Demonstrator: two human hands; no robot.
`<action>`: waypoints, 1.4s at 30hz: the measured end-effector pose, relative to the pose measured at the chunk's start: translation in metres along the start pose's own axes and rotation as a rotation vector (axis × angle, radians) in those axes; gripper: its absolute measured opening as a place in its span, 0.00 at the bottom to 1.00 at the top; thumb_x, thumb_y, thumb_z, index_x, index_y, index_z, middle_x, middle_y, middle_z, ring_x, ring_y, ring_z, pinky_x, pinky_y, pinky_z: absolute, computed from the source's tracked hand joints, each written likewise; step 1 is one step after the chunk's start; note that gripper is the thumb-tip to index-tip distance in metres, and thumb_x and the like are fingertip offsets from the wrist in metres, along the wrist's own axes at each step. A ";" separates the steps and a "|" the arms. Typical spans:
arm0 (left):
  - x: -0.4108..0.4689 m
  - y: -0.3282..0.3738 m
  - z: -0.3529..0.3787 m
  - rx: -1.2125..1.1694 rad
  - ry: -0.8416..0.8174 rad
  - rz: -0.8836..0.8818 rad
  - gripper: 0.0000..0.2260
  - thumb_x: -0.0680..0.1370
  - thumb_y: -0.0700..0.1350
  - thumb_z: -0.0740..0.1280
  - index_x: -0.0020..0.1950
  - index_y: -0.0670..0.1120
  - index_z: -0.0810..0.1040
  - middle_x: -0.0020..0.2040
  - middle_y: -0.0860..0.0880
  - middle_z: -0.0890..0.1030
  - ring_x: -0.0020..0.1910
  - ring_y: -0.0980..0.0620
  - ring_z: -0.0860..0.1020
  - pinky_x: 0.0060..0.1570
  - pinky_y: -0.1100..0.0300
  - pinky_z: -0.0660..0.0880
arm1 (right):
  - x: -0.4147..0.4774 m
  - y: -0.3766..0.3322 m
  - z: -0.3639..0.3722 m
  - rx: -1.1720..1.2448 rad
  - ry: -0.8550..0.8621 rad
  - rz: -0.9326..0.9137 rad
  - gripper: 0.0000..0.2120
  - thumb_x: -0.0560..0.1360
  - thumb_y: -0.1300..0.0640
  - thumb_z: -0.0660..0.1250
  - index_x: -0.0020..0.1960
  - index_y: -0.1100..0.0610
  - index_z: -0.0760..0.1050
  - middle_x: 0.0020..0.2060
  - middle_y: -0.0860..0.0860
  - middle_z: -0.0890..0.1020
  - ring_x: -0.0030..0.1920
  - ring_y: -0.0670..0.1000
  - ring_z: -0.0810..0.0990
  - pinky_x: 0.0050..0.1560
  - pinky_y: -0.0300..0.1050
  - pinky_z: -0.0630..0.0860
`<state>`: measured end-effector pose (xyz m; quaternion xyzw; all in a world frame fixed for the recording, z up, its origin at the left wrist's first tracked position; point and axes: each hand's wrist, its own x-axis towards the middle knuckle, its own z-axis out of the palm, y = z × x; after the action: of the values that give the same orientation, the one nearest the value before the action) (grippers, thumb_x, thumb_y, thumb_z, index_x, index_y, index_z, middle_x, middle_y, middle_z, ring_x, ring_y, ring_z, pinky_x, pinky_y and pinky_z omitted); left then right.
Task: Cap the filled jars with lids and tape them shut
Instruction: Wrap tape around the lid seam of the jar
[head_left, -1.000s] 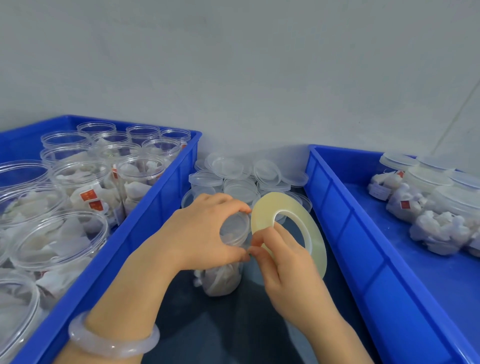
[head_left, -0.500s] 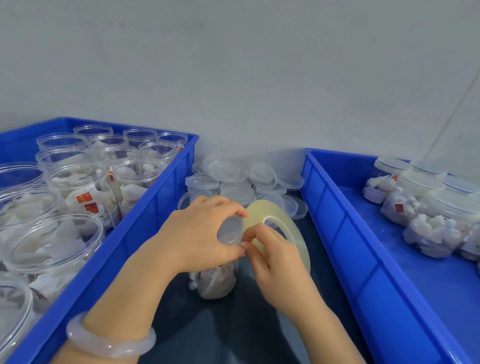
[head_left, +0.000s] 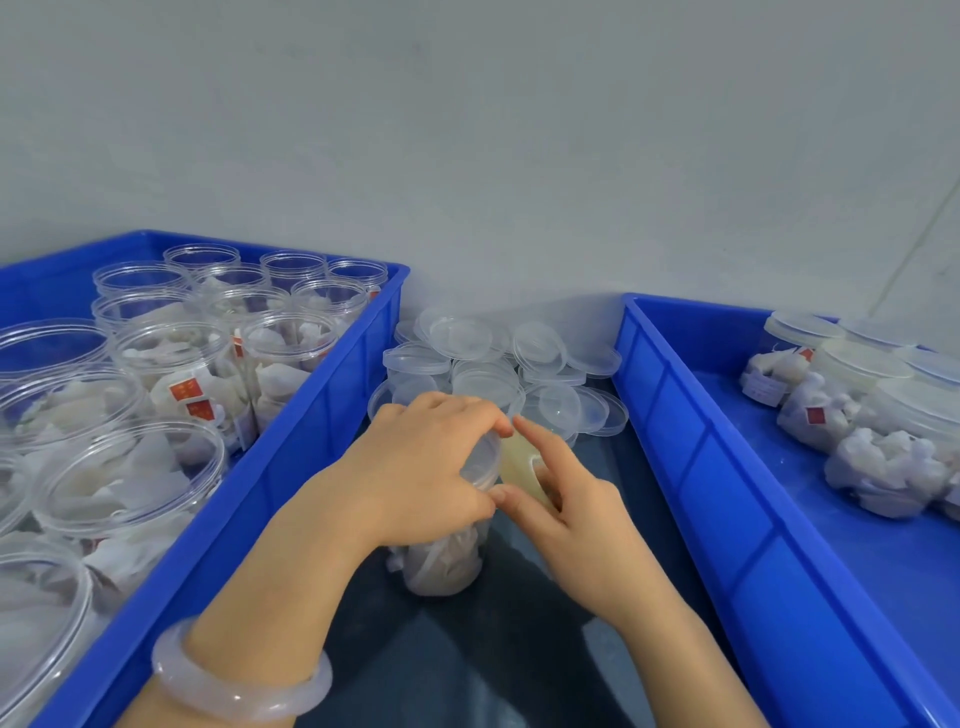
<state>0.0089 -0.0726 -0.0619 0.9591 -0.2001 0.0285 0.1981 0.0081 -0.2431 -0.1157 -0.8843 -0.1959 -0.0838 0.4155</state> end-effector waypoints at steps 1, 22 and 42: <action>-0.001 -0.002 0.000 -0.004 0.004 0.014 0.24 0.74 0.52 0.68 0.68 0.59 0.65 0.68 0.64 0.66 0.68 0.60 0.59 0.66 0.56 0.60 | -0.001 0.000 0.001 0.015 0.003 -0.007 0.27 0.73 0.40 0.64 0.70 0.38 0.63 0.33 0.30 0.72 0.44 0.31 0.71 0.43 0.27 0.66; -0.001 0.002 0.014 0.130 0.203 0.054 0.22 0.70 0.58 0.59 0.63 0.56 0.71 0.62 0.62 0.73 0.62 0.59 0.68 0.57 0.60 0.62 | -0.017 -0.011 0.014 -0.057 0.133 -0.093 0.04 0.78 0.59 0.62 0.51 0.54 0.74 0.43 0.48 0.76 0.36 0.45 0.71 0.39 0.40 0.68; 0.004 0.002 0.010 0.091 0.065 -0.001 0.15 0.71 0.55 0.65 0.57 0.58 0.68 0.60 0.60 0.71 0.60 0.55 0.67 0.52 0.55 0.63 | -0.036 -0.026 0.022 -0.190 0.213 -0.041 0.06 0.77 0.56 0.58 0.46 0.55 0.72 0.41 0.50 0.72 0.39 0.52 0.72 0.38 0.47 0.69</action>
<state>0.0112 -0.0798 -0.0701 0.9659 -0.1914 0.0684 0.1605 -0.0363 -0.2208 -0.1226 -0.9015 -0.1600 -0.2040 0.3466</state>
